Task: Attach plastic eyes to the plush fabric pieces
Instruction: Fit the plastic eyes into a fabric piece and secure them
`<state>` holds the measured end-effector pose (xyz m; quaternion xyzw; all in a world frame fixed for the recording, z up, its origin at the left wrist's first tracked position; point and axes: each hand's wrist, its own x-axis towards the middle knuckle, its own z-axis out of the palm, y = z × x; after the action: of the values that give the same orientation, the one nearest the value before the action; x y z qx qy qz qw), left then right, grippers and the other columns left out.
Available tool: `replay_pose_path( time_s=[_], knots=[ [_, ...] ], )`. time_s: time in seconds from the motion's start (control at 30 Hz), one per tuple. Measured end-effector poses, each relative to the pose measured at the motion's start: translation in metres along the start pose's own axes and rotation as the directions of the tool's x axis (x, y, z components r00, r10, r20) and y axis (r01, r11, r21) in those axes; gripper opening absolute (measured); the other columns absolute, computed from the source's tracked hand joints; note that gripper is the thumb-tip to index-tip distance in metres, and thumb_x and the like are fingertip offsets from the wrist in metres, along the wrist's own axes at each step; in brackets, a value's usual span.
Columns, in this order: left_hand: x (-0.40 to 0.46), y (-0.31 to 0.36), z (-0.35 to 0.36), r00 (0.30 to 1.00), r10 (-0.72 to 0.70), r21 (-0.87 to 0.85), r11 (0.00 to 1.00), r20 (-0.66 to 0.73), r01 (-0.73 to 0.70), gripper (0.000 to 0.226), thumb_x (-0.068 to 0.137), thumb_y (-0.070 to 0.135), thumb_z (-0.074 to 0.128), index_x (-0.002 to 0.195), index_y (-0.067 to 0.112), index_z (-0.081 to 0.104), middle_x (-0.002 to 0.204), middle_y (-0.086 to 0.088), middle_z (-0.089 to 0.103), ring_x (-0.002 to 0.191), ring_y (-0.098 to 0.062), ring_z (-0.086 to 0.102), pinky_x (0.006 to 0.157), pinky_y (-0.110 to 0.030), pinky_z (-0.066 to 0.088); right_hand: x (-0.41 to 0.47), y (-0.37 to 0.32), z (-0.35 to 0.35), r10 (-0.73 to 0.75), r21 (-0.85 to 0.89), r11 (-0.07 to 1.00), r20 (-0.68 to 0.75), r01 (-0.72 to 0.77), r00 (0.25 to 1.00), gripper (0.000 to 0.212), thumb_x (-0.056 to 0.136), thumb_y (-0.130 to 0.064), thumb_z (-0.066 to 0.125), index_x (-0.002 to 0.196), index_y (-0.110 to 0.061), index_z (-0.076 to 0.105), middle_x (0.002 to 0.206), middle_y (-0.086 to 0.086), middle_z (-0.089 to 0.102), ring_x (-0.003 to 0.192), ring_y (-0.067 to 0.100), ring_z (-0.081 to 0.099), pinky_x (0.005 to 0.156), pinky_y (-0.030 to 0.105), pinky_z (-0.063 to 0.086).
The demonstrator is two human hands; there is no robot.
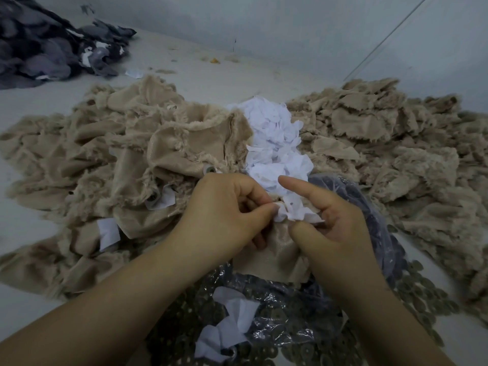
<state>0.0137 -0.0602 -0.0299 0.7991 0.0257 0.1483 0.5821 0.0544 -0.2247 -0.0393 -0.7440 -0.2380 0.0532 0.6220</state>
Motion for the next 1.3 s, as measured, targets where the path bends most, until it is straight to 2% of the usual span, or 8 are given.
replay_pose_path(
  time_s=[0.2,0.4,0.53,0.7,0.93,1.13,1.23,1.3],
  knots=[
    [-0.001,-0.002,0.002,1.0,-0.01,-0.034,0.999,0.0,0.01,0.014,0.085,0.01,0.075,0.071,0.01,0.071,0.051,-0.009,0.066,0.045,-0.025,0.067,0.046,-0.034,0.056,0.0,0.0,0.004,-0.03,-0.056,0.998,-0.028,0.028,0.999,0.053,0.073,-0.047,0.078,0.123,-0.029,0.07,0.079,-0.017,0.072,0.066,-0.005,0.066,0.059,0.011,0.049],
    [0.001,-0.002,-0.002,0.994,-0.068,-0.192,0.978,0.084,0.083,0.011,0.084,0.001,0.073,0.077,-0.005,0.069,0.057,-0.018,0.066,0.047,-0.031,0.067,0.044,-0.033,0.056,0.004,0.006,0.0,0.006,-0.082,0.997,-0.074,-0.012,0.997,0.035,0.088,-0.025,0.074,0.12,-0.038,0.069,0.09,-0.022,0.071,0.08,-0.004,0.059,0.075,0.02,0.051],
    [0.004,0.001,-0.01,0.977,-0.125,-0.317,0.932,0.172,0.175,0.017,0.076,0.003,0.077,0.08,-0.011,0.069,0.062,-0.024,0.066,0.047,-0.032,0.065,0.044,-0.03,0.054,0.003,0.005,0.001,0.016,-0.068,0.997,-0.053,-0.02,0.998,0.039,0.089,-0.017,0.073,0.123,-0.034,0.067,0.048,-0.025,0.056,0.035,0.002,0.032,0.038,0.016,0.034],
    [0.005,0.0,-0.01,0.968,-0.155,-0.402,0.887,0.199,0.225,0.015,0.076,0.007,0.071,0.08,-0.007,0.069,0.063,-0.023,0.065,0.044,-0.028,0.063,0.042,-0.029,0.052,0.003,0.003,0.004,0.025,0.013,1.0,-0.117,-0.023,0.993,0.038,0.087,-0.018,0.076,0.113,-0.046,0.07,0.078,0.012,0.073,0.063,0.047,0.058,0.061,0.059,0.052],
    [0.0,-0.003,-0.003,0.997,-0.069,-0.279,0.957,0.037,0.077,0.009,0.087,-0.007,0.065,0.081,0.0,0.064,0.059,-0.018,0.065,0.04,-0.029,0.059,0.041,-0.031,0.049,0.001,0.006,0.002,0.035,0.077,0.997,-0.102,-0.027,0.994,0.038,0.088,-0.016,0.074,0.112,-0.046,0.072,0.05,0.005,0.059,0.045,0.016,0.039,0.044,0.026,0.039],
    [-0.004,-0.005,0.002,0.974,0.222,0.212,0.955,-0.055,-0.206,0.02,0.084,-0.001,0.069,0.078,0.018,0.064,0.065,0.003,0.064,0.054,-0.015,0.062,0.052,-0.035,0.053,-0.002,0.001,0.004,-0.011,-0.07,0.998,-0.104,0.004,0.994,0.041,0.089,-0.015,0.072,0.117,-0.044,0.067,0.038,-0.012,0.042,0.035,0.005,0.025,0.034,0.02,0.028],
    [-0.004,-0.005,0.001,0.959,0.281,0.283,0.923,-0.037,-0.26,0.018,0.082,0.001,0.07,0.079,0.018,0.065,0.068,0.004,0.062,0.058,-0.015,0.061,0.053,-0.03,0.051,-0.002,-0.006,0.005,-0.035,-0.109,0.994,-0.147,0.019,0.989,0.049,0.085,-0.017,0.074,0.12,-0.049,0.061,0.071,0.01,0.066,0.045,0.028,0.049,0.042,0.032,0.05],
    [0.0,-0.004,-0.003,0.985,0.174,0.148,0.974,0.007,-0.173,0.016,0.083,0.0,0.07,0.078,0.015,0.066,0.063,-0.002,0.063,0.054,-0.02,0.06,0.052,-0.032,0.051,-0.002,-0.006,0.005,-0.042,-0.12,0.993,-0.15,0.024,0.988,0.054,0.083,-0.019,0.074,0.125,-0.049,0.056,0.102,0.004,0.06,0.043,0.016,0.049,0.042,0.024,0.047]
  ],
)
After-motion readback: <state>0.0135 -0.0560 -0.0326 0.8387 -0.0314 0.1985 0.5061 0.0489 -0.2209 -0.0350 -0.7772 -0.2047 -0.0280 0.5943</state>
